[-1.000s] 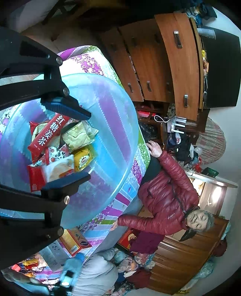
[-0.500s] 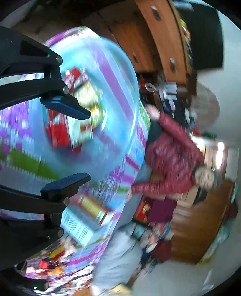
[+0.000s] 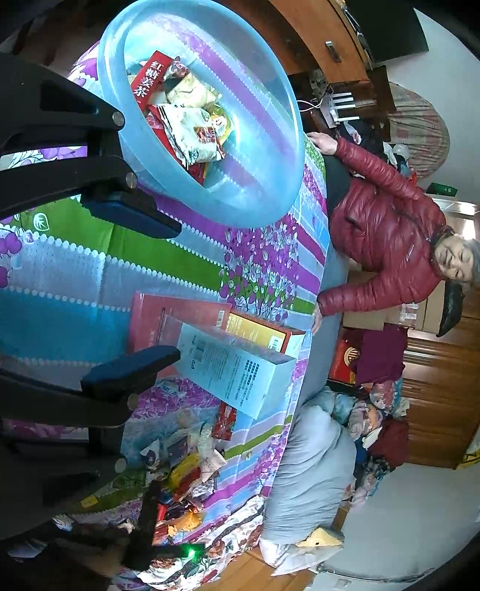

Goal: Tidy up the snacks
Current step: 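Move both open tools back to the snack pile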

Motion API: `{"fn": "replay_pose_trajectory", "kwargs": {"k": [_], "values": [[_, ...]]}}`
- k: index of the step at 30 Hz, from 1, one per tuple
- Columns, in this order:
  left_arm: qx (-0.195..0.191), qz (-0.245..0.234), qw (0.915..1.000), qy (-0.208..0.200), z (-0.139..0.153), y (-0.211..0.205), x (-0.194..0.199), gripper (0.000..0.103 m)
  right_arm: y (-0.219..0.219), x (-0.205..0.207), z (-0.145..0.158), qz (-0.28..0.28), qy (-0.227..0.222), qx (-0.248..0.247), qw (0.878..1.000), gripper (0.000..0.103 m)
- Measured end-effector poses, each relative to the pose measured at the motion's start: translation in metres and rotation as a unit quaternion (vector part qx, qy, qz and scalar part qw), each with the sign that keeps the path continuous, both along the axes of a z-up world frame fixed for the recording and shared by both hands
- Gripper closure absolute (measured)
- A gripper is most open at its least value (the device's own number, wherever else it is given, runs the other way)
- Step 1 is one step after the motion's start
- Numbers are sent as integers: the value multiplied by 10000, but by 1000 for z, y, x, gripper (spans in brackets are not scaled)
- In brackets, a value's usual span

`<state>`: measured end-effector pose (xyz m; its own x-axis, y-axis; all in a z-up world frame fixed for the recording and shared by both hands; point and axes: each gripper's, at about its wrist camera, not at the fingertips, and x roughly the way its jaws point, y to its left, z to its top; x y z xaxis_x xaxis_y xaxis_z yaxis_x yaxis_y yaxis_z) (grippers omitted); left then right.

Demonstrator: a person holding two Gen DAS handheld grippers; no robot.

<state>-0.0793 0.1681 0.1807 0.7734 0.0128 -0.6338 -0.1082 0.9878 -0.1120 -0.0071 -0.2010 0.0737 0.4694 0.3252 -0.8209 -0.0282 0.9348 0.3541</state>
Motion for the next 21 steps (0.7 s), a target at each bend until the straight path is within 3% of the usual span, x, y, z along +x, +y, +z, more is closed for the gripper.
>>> {"fn": "replay_pose_trajectory", "kwargs": {"k": [3, 5, 8, 12, 15, 18, 21], "values": [[17, -61, 10000, 69, -1, -5, 4, 42, 0, 20, -17, -121, 248, -65, 9996, 26], [57, -121, 9998, 118, -3, -11, 4, 42, 3, 26, -21, -96, 269, 21, 9996, 44], [74, -205, 9995, 231, -10, -19, 4, 42, 21, 21, -13, 265, 78, 84, 9996, 52], [85, -282, 9991, 306, -13, -28, 3, 42, 55, -2, 14, 1137, -360, 237, 9926, 54], [126, -342, 9989, 281, -12, -34, 3, 42, 67, -24, 30, 1460, -559, 420, 9868, 54], [60, -374, 9987, 329, -14, -36, 4, 42, 73, -50, 31, 1636, -474, 727, 9827, 54], [7, -429, 9982, 425, -20, -42, 5, 42, 86, -74, 17, 1859, -304, 733, 9794, 55]]}}
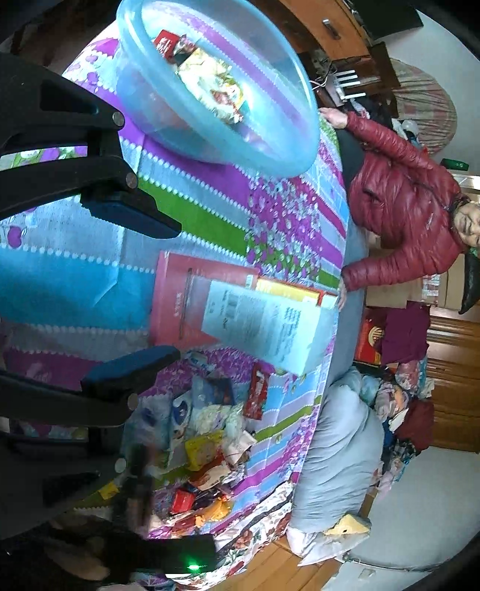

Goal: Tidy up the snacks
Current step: 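Move both open tools back to the snack pile, then grasp the white-and-blue chocolate-print stick packet with the left tool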

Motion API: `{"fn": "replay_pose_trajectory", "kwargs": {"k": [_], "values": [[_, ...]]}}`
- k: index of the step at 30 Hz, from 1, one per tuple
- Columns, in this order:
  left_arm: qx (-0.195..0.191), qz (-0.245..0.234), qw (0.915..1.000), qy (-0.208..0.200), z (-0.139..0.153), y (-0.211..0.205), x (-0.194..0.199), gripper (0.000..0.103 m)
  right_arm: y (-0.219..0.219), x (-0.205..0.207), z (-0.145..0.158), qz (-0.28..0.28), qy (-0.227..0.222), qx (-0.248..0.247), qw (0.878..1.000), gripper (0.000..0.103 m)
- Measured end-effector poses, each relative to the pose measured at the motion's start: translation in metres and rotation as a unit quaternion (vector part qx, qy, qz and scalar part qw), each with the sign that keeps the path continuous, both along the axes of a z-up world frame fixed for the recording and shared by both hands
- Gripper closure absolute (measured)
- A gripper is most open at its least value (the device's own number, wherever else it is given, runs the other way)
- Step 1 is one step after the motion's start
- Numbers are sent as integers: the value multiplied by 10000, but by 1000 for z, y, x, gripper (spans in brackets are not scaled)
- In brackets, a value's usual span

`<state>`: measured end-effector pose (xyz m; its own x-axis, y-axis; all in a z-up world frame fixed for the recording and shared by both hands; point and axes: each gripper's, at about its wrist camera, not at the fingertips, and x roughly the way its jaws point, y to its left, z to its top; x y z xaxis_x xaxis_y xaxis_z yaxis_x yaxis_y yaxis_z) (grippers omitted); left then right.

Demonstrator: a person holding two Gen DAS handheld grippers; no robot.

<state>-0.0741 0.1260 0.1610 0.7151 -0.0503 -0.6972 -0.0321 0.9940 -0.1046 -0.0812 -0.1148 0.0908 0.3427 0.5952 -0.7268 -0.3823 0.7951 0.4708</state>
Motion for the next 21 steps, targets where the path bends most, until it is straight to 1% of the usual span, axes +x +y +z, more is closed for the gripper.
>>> {"fn": "replay_pose_trajectory", "kwargs": {"k": [2, 4, 5, 6, 7, 8, 12, 14, 15, 17, 18, 20, 21], "values": [[-12, -70, 9999, 85, -5, -7, 1, 42, 7, -9, -15, 99, 185, -106, 9997, 53], [-38, -150, 9998, 134, -7, -11, 1, 42, 8, -15, -23, 109, 336, -180, 9992, 53], [-32, -180, 9997, 146, -8, -14, 1, 42, 5, -18, -24, 70, 373, -191, 9991, 50], [-23, -205, 9997, 151, -8, -16, 1, 42, 1, -19, -24, 18, 381, -159, 9991, 47], [-18, -241, 9996, 175, -9, -19, 2, 41, -5, -22, -21, -47, 363, -105, 9993, 39], [-27, -277, 9994, 223, -11, -21, 3, 41, -13, -24, -17, -152, 306, -68, 9994, 35], [-242, -652, 9961, 545, -30, -39, 10, 42, -47, -27, -2, -617, 84, -53, 9980, 34], [-451, -1020, 9905, 801, -47, -57, 16, 42, -65, -28, 1, -852, 35, -58, 9963, 34], [-586, -1250, 9854, 993, -59, -70, 20, 42, -73, -29, 0, -946, 35, -65, 9955, 34], [-706, -1540, 9777, 1241, -76, -92, 25, 42, -84, -31, -6, -1125, 103, -74, 9936, 33], [-750, -1642, 9747, 1319, -82, -101, 27, 44, -88, -32, -11, -1203, 159, -69, 9926, 33], [-874, -1817, 9683, 1478, -95, -122, 32, 53, -96, -33, -19, -1304, 273, -27, 9911, 33], [-935, -1869, 9660, 1525, -99, -129, 34, 54, -98, -34, -21, -1318, 326, -14, 9907, 33]]}}
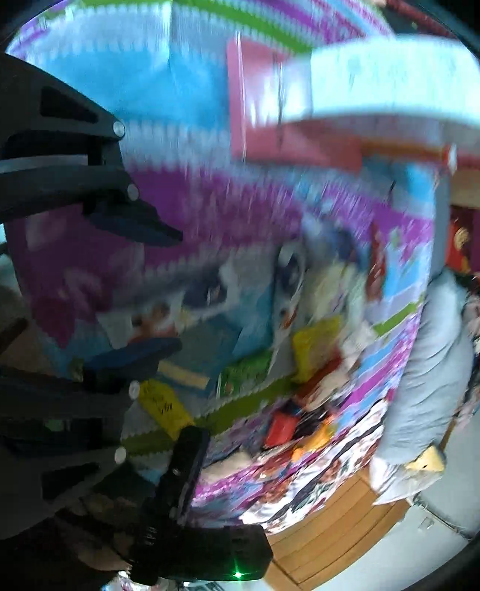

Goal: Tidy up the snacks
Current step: 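Grasp the white-and-blue chocolate-print stick packet with the left tool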

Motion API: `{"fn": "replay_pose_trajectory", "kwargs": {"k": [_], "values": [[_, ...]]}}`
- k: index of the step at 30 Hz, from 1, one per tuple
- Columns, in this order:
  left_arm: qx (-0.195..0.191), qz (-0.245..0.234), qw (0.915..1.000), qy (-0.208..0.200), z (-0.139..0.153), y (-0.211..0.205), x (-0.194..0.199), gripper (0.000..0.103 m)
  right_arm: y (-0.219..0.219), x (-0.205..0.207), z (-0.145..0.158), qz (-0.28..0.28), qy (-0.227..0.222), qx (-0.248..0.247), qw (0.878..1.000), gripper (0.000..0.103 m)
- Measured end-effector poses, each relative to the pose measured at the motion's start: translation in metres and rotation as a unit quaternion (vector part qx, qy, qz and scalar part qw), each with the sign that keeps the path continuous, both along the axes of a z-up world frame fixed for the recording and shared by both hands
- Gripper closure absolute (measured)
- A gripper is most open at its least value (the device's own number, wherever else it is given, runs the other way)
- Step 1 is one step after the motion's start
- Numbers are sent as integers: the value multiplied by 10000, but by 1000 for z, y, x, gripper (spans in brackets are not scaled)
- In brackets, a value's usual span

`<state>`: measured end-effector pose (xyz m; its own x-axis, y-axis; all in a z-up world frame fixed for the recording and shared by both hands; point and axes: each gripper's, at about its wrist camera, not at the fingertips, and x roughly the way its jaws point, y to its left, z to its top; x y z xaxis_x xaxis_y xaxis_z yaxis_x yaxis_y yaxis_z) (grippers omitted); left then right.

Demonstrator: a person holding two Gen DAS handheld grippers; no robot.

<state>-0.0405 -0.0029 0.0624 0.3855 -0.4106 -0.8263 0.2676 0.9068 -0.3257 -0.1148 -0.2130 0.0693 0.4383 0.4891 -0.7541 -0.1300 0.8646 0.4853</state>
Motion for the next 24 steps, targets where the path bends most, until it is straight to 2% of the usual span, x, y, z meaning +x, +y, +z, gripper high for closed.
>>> {"fn": "replay_pose_trajectory", "kwargs": {"k": [2, 4, 7, 9, 11, 17, 24], "values": [[-85, -71, 9999, 70, -6, -11, 4, 54, -4, -2, -7, -46, 77, 37, 10000, 33], [1, -65, 9999, 153, -13, -17, 9, 55, -8, -3, -12, -71, 122, 97, 9999, 33], [182, 58, 9988, 442, -31, -18, 16, 67, -10, -3, -12, -82, 106, 150, 9998, 33], [98, 174, 9989, 417, -32, -12, 15, 70, -11, -2, -12, -76, 90, 176, 9998, 33], [220, 234, 9990, 312, -29, -7, 12, 72, -12, -1, -13, -83, 95, 214, 9997, 33], [346, 402, 9983, 228, -27, 8, 8, 71, -14, -3, -12, -100, 94, 271, 9995, 33], [659, 330, 9972, 102, -33, 0, 11, 65, -9, -3, -8, -45, 54, 206, 9998, 33]]}}
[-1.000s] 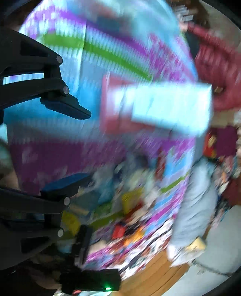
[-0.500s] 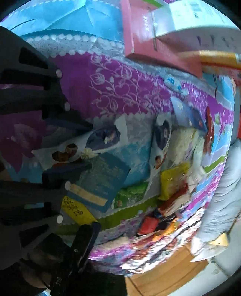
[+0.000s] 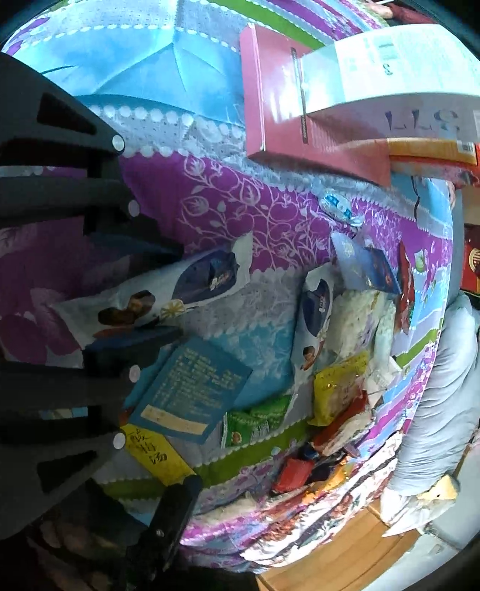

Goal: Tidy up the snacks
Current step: 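Grasp the white-and-blue chocolate-print stick packet with the left tool, then grasp the green pea packet with the right tool while the left tool holds its packet, then carry both held packets over the clear basin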

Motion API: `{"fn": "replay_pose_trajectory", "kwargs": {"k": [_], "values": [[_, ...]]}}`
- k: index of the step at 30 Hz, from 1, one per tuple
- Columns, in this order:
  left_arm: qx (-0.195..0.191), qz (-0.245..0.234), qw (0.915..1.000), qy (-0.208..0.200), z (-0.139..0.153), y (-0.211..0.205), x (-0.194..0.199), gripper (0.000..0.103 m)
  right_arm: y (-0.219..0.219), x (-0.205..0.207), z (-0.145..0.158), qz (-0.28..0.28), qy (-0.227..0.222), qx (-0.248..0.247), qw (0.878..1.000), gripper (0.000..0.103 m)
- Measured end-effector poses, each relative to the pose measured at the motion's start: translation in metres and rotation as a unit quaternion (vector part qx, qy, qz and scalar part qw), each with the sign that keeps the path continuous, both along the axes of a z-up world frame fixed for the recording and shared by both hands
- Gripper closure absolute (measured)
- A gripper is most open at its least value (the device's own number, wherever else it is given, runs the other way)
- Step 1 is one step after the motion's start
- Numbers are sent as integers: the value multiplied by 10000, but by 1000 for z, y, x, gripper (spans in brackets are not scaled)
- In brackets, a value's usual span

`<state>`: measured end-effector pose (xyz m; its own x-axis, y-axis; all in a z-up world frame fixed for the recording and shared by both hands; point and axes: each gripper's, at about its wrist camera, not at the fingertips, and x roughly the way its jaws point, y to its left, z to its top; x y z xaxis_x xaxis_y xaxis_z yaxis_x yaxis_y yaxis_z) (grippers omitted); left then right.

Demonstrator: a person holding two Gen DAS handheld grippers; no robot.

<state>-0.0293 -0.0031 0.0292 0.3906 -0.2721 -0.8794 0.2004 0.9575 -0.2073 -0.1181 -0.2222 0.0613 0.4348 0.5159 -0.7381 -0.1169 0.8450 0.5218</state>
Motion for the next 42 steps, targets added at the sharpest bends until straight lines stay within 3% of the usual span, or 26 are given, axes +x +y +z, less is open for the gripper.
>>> {"fn": "replay_pose_trajectory", "kwargs": {"k": [9, 13, 18, 19, 22, 27, 34, 39, 40, 42], "values": [[203, 11, 9997, -159, 7, 4, -5, 73, 7, 34, -5, 17, -52, -304, 9995, 33], [299, -38, 9991, -300, 14, 3, -7, 76, 21, 60, -12, 66, -11, -623, 9980, 33], [361, -101, 9981, -497, 28, 3, -8, 76, 42, 71, -16, 267, -146, -1376, 9900, 33], [363, -99, 9980, -508, 29, 3, -8, 76, 45, 70, -17, 311, -183, -1536, 9875, 35], [356, -61, 9980, -522, 31, 6, -9, 76, 46, 64, -16, 362, -299, -1820, 9822, 56], [323, 48, 9978, -577, 38, 16, -12, 76, 31, 54, -5, 292, -385, -1450, 9883, 59], [254, 136, 9945, -1007, 69, 28, -18, 76, 34, 34, 32, 354, -728, -1288, 9884, 59], [143, 170, 9923, -1218, 88, 36, -23, 76, 14, 37, 39, 22, -396, 88, 9992, 59], [126, 199, 9918, -1254, 91, 38, -24, 76, 10, 41, 38, -106, -269, 161, 9995, 59], [99, 249, 9910, -1314, 96, 43, -26, 76, 16, 41, 45, -70, -382, -233, 9990, 59]]}}
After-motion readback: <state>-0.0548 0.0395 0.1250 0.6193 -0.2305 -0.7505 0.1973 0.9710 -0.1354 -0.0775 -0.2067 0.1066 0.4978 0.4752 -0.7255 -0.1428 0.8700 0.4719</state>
